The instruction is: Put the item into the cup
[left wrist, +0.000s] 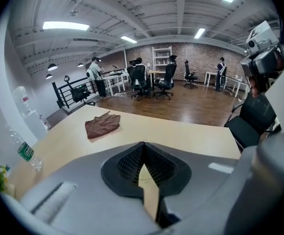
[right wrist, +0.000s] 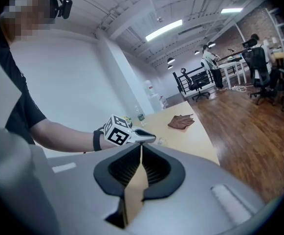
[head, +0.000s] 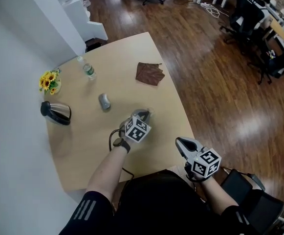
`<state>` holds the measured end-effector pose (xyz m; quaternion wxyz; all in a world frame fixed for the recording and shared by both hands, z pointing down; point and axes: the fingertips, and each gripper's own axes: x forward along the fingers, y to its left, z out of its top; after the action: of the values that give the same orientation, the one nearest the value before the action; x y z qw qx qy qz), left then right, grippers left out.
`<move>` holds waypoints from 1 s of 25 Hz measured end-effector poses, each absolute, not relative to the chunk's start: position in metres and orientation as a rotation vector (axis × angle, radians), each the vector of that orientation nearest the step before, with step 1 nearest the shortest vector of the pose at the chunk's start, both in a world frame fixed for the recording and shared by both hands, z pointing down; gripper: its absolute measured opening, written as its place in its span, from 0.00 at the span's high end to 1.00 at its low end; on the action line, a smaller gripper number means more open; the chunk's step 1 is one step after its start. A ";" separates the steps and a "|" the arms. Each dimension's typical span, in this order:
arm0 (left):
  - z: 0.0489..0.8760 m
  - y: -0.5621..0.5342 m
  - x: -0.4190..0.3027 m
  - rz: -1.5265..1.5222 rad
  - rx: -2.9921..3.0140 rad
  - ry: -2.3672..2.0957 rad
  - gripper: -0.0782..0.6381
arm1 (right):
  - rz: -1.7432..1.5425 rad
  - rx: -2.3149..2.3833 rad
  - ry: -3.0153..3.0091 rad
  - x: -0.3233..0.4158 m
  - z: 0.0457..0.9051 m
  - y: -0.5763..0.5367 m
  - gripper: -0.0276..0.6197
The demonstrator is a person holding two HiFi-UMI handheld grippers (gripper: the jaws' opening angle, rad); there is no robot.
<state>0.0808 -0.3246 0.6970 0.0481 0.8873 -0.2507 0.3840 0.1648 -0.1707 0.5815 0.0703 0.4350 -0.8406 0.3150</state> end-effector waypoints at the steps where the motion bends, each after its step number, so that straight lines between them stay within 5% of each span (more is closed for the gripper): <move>1: 0.704 -0.323 0.082 1.204 2.690 -0.745 0.90 | 0.947 1.309 -2.528 0.166 0.582 -0.171 0.93; 14: 0.715 -0.313 0.080 1.215 2.627 -0.725 0.72 | 0.952 1.269 -2.552 0.172 0.585 -0.176 0.93; 25: 0.686 -0.307 0.068 1.131 2.668 -0.813 0.71 | 0.911 1.189 -2.613 0.159 0.573 -0.185 0.93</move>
<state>0.0682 -0.3068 0.6857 0.0658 0.8845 -0.2696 0.3750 0.1588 -0.1847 0.5729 0.0651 0.3940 -0.8657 0.3017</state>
